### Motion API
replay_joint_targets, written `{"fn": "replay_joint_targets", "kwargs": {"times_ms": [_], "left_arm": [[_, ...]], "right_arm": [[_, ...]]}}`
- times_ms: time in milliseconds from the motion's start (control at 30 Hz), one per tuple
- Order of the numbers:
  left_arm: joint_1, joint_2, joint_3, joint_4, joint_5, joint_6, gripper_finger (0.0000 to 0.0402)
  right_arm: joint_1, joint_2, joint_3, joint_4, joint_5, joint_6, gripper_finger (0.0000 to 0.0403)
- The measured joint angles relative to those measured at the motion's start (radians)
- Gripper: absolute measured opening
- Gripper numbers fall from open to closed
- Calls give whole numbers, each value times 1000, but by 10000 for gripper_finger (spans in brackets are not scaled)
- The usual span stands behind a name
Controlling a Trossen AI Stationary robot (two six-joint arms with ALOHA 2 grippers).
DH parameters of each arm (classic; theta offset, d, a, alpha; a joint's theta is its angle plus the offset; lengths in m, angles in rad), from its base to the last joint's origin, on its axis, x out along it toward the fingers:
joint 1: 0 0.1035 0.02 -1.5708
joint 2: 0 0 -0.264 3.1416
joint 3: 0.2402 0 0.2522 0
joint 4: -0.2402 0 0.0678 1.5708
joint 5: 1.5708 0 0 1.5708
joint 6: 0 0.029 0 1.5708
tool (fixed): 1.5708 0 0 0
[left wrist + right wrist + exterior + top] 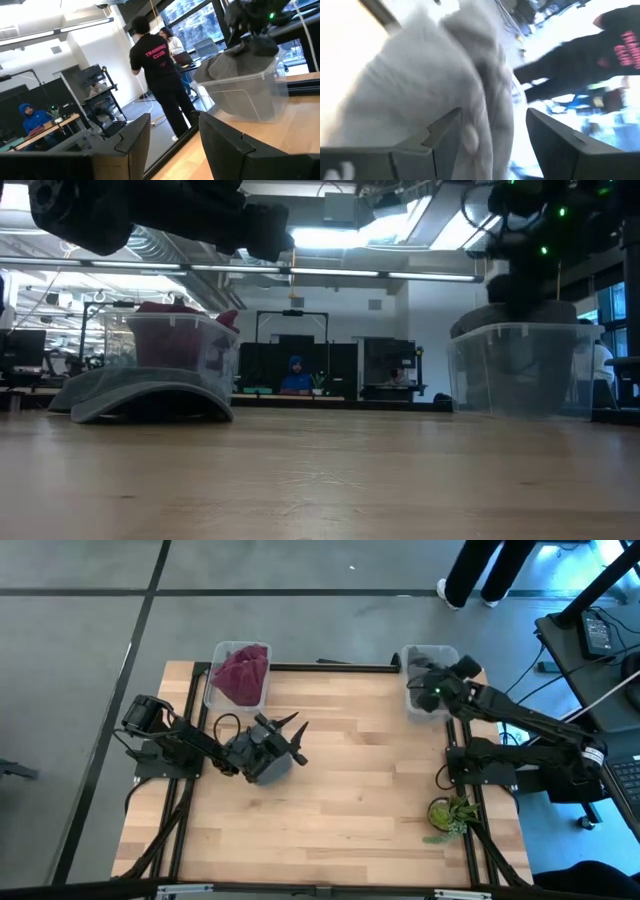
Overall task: Pick & Place hat
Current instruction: Put the top gray cap into the right transparent bin, then put the gray cap into the right transparent bin
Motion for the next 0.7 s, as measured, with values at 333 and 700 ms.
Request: {"fn": "replay_joint_targets", "kwargs": {"times_ms": [333,700], "left_arm": [[-61,-17,0,-4,-256,9,165],[-162,-50,1,-43,128,-298,162]], "right_arm": [[75,-10,175,27,-463,201,214],[437,62,-40,613,-539,204,213]]}}
